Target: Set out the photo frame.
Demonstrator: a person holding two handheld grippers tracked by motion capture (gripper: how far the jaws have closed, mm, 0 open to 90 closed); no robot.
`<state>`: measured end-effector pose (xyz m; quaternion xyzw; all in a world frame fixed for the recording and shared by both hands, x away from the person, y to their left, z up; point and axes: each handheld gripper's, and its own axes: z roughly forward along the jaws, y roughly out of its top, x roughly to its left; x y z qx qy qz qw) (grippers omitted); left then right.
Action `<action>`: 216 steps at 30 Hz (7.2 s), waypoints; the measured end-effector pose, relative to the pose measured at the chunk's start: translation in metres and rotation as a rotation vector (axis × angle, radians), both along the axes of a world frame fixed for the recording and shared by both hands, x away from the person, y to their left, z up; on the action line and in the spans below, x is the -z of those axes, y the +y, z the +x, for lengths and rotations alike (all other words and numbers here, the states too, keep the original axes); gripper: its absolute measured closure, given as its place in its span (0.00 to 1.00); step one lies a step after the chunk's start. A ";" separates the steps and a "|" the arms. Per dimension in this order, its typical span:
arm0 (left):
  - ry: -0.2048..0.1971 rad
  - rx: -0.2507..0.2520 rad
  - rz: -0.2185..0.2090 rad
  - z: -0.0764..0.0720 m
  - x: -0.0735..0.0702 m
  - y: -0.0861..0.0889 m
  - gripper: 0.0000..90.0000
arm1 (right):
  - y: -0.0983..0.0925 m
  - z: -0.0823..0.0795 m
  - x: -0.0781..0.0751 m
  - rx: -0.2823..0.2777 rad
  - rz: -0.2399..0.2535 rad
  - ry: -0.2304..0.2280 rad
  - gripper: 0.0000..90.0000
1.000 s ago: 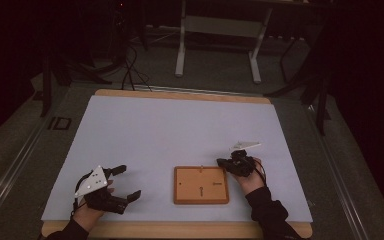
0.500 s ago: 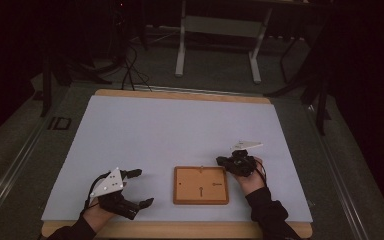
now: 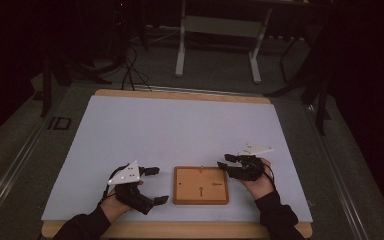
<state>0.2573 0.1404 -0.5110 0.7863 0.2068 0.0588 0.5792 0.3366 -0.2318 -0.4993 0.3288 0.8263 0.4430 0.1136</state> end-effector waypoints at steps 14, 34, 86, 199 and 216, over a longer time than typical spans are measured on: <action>0.009 0.057 0.004 0.029 -0.005 -0.031 0.02 | -0.013 -0.024 -0.010 0.011 0.114 -0.042 0.17; -0.027 0.084 0.101 0.063 0.002 -0.076 0.29 | -0.025 -0.063 -0.015 -0.025 0.116 -0.132 0.19; 0.045 0.113 0.208 0.096 0.017 -0.112 0.92 | -0.031 -0.080 -0.006 -0.180 0.046 -0.115 0.12; -0.065 0.006 0.069 0.044 -0.032 -0.015 0.11 | 0.024 -0.094 -0.025 -0.532 -0.811 -0.642 0.77; -0.081 -0.009 0.087 0.014 -0.025 -0.011 0.11 | 0.023 -0.042 -0.062 -0.579 -0.706 -0.420 0.78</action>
